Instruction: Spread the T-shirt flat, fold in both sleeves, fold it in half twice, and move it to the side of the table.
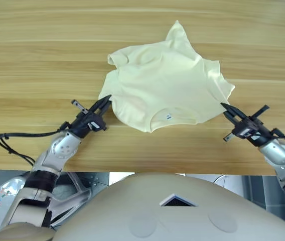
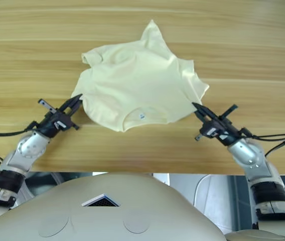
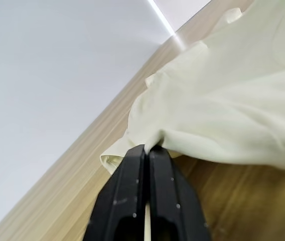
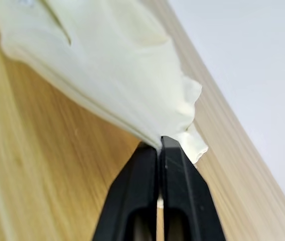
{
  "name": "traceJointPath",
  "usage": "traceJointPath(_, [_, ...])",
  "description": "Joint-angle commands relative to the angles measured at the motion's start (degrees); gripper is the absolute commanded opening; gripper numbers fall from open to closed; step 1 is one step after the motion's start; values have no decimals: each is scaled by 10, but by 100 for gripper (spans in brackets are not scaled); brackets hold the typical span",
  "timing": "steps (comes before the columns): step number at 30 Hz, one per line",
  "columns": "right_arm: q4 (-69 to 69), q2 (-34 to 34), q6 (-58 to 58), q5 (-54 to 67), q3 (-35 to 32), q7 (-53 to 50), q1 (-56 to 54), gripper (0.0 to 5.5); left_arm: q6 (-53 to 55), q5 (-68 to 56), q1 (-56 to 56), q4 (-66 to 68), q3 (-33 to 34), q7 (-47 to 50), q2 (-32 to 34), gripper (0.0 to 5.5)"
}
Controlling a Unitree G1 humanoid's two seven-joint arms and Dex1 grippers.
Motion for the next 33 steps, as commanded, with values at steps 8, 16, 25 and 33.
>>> traceJointPath(8, [49,65,92,275,2,211,-217,3,40,-466,-144,10,5,-334,27,0])
traceJointPath(16, [559,231,319,-62,86,-445,-941,3,200,-277,-880,573,39,124,-160,0])
traceJointPath(25, [588,252,198,-55,61,-235,-845,3,171,-283,-770,613,80,-121,-163,0])
traceJointPath(33, [157,78,-19,118,184,218,-264,3,-43,-228,-243,393,-18,-462,-87,0])
